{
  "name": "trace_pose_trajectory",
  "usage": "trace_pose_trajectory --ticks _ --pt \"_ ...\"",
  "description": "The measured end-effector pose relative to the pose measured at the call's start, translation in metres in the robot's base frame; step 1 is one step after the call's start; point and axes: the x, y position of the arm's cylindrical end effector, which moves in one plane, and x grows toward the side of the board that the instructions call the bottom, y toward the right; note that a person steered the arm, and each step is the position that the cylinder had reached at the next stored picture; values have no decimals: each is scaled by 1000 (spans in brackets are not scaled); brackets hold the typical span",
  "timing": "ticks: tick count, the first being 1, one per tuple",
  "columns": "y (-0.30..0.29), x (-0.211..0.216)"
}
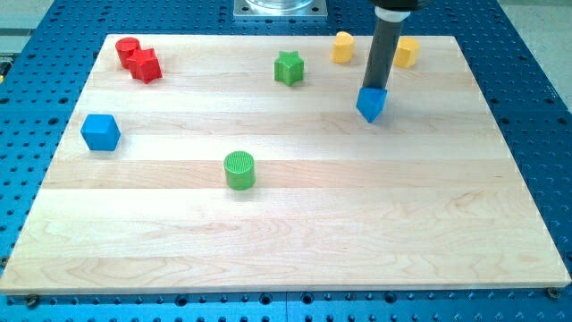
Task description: Push the blue triangle diagonal to the red blocks
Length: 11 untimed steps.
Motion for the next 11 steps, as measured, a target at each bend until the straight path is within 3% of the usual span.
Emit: trace_pose_trajectory --ticks 4,5,7,8,9,11 --pt "14 152" --pt "-21 141" --pt "51 131" --pt "8 103" --pt "-43 103" --pt "-53 140"
